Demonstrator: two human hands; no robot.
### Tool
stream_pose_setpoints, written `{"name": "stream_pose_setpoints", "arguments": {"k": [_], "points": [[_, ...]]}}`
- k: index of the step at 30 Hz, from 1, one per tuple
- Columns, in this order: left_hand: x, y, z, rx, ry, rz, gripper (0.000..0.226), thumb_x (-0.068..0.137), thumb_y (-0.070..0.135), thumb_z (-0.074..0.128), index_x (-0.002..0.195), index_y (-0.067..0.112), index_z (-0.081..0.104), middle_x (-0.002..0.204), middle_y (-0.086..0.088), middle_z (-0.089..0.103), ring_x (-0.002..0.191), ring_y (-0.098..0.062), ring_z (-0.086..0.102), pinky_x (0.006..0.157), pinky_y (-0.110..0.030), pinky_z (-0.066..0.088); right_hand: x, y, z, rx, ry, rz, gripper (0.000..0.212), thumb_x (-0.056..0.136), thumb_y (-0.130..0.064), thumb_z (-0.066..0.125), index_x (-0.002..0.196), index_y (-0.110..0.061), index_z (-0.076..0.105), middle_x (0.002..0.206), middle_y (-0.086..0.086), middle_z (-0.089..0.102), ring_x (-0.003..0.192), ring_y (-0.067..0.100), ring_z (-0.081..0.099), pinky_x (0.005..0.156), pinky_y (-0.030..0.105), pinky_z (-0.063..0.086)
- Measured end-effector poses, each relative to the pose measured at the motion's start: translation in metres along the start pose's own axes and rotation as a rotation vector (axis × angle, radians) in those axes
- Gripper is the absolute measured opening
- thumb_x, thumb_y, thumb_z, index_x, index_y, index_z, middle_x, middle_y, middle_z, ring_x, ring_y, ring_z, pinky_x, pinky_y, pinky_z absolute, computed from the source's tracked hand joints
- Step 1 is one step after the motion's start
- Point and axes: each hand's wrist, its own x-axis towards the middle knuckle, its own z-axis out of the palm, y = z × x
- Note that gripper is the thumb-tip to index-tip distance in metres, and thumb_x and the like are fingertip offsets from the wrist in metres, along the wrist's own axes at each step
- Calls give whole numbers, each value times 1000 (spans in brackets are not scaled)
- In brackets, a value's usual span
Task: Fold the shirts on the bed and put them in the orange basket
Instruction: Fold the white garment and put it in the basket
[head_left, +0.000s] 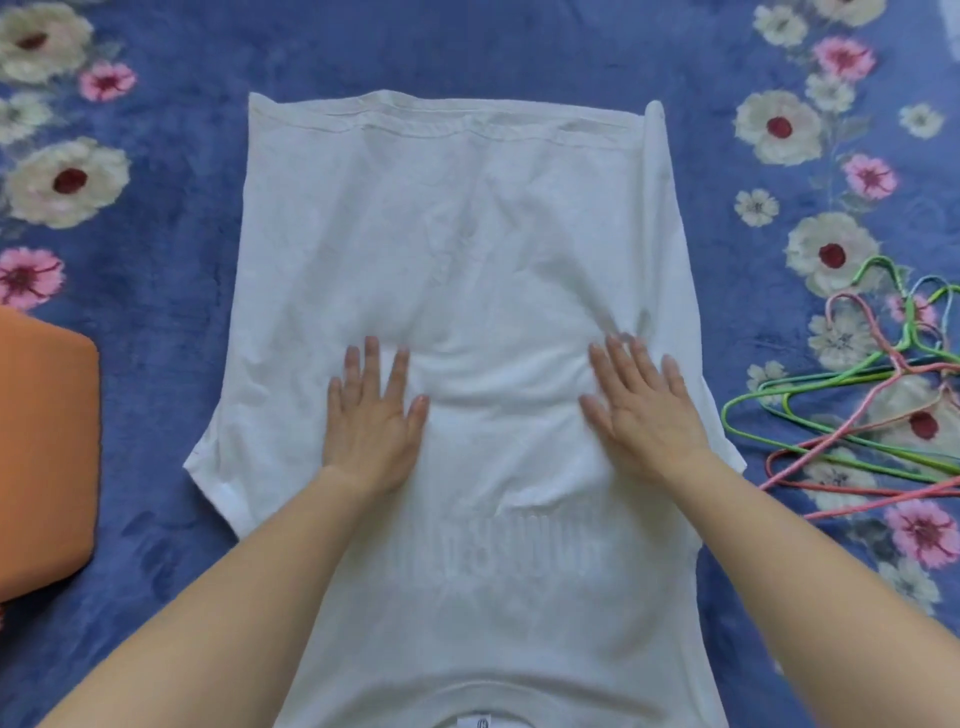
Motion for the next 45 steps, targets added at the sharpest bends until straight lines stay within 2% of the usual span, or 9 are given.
{"name": "stream_pose_setpoints", "arguments": {"k": [4,7,15,20,26,31,36,41,45], "points": [[63,-22,-16,-41,95,-192,67,99,48,22,152,16,-5,158,-12,-18,145,-24,-18,117,-39,-9,53,41,-26,104,139,353,60,99,-43,17,151,-13,16,160,8,6,146,24,1,113,52,7],[120,-22,-42,-50,205,-157,64,101,40,27,153,11,5,160,-11,-6,147,-25,-7,117,-39,-2,108,35,-60,152,323,227,61,87,-37,20,140,-11,36,153,10,24,138,24,18,104,43,16],[240,-8,-107,-180,363,-166,49,102,35,26,150,30,18,132,-17,38,118,-36,41,94,-45,34,235,16,-115,31,431,133,45,96,-12,37,140,-23,40,128,12,37,118,29,31,92,38,25],[279,-28,-124,-102,311,-152,41,102,31,27,143,26,33,127,-19,54,113,-41,49,85,-42,38,262,30,-126,-133,408,267,32,90,-13,42,119,-14,53,120,15,35,114,30,29,94,40,24],[284,-53,-144,115,237,-231,16,97,14,36,112,9,39,92,-19,53,80,-34,45,66,-39,32,260,54,-139,-353,353,262,20,83,-14,48,100,-9,56,122,15,33,112,26,21,99,41,23],[281,-50,-158,-27,325,-337,26,100,20,37,118,2,44,118,-28,49,103,-43,47,77,-44,34,261,58,-151,-330,320,286,19,85,-17,47,96,-14,62,125,14,33,117,27,20,101,42,21],[286,-51,-175,-237,532,-455,26,100,20,38,119,4,46,123,-27,50,114,-44,45,85,-48,37,268,58,-165,-89,594,358,19,89,-14,44,91,-9,63,116,18,39,115,32,30,99,48,22],[292,-62,-160,-315,526,-453,33,98,20,45,128,7,42,131,-23,47,121,-41,43,94,-45,35,282,55,-139,-45,452,413,28,96,-22,39,117,-11,54,133,19,32,124,30,25,103,49,20],[299,-88,-146,-512,612,-666,57,94,33,51,139,2,35,142,-20,41,126,-39,43,104,-44,34,285,54,-128,211,569,595,43,94,-28,48,127,-1,43,137,21,33,128,32,29,104,48,24]]}}
